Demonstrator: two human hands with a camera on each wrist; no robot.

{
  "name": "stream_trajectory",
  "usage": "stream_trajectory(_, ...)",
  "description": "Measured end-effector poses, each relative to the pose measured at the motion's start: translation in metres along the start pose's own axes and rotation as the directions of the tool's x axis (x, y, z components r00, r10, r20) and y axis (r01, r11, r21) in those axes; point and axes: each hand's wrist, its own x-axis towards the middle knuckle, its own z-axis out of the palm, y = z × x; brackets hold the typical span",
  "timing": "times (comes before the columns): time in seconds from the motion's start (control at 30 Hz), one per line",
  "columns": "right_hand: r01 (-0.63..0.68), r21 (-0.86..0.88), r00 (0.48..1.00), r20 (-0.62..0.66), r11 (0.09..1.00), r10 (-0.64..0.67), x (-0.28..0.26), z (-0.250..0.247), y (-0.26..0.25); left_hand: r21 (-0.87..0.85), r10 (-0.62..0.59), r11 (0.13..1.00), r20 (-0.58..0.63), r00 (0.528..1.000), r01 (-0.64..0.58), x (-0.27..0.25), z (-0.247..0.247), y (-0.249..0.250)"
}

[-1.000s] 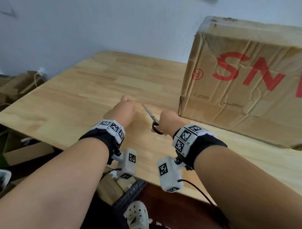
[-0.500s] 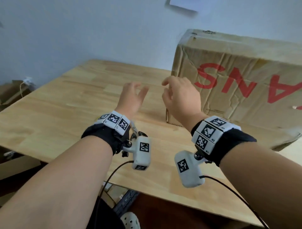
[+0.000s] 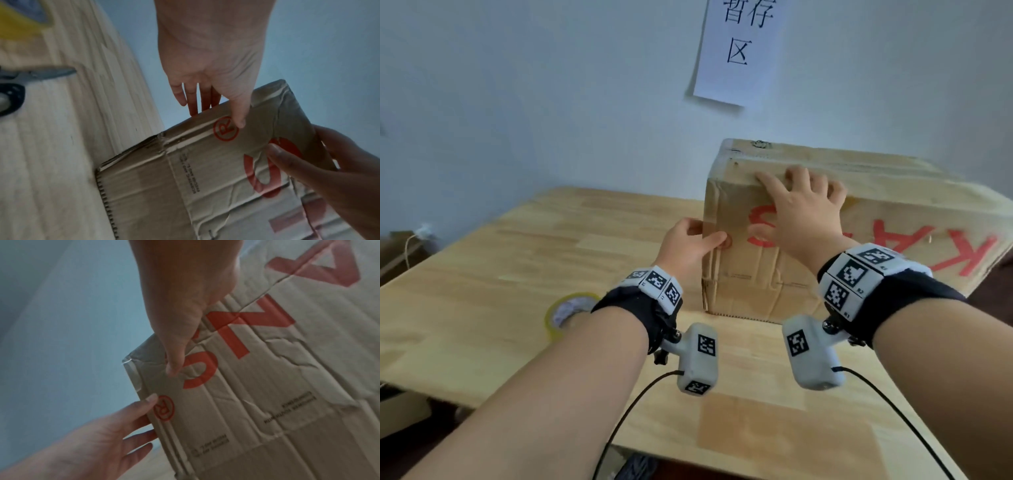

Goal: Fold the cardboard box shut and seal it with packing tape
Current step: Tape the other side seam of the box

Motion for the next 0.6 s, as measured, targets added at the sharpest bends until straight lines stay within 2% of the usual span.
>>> stream_trajectory(0.1, -0.020, 0.087, 1.000, -0.005, 0.996, 0.021, -0.004, -0.010, 0.016, 0.009, 0.009, 1.000, 0.056, 0.998, -0.010, -0.017, 0.013, 0.009)
stream_trajectory(0.27, 0.014, 0.093, 0.999, 0.051, 0.996, -0.018, -0.017, -0.025, 0.042, -0.005, 0.006, 1.000, 0.239, 0.971, -0.005, -0.045, 0.033, 0.031)
stream_trajectory(0.37, 0.087, 0.055, 0.985, 0.141, 0.995, -0.094, -0.026, -0.031, 0.043, -0.044, 0.019, 0.999, 0.150, 0.988, -0.013, -0.052, 0.032, 0.046)
stream_trajectory(0.47, 0.055, 0.089, 0.972, 0.225, 0.995, -0.074, -0.027, -0.038, 0.034, -0.066, 0.027, 0.998, 0.042, 0.999, -0.025, -0.047, 0.028, 0.058)
stream_trajectory(0.6, 0.111, 0.234, 0.967, 0.197, 0.966, -0.159, -0.027, -0.040, 0.023, -0.017, 0.071, 0.997, -0.010, 0.997, -0.071, -0.041, 0.027, 0.064)
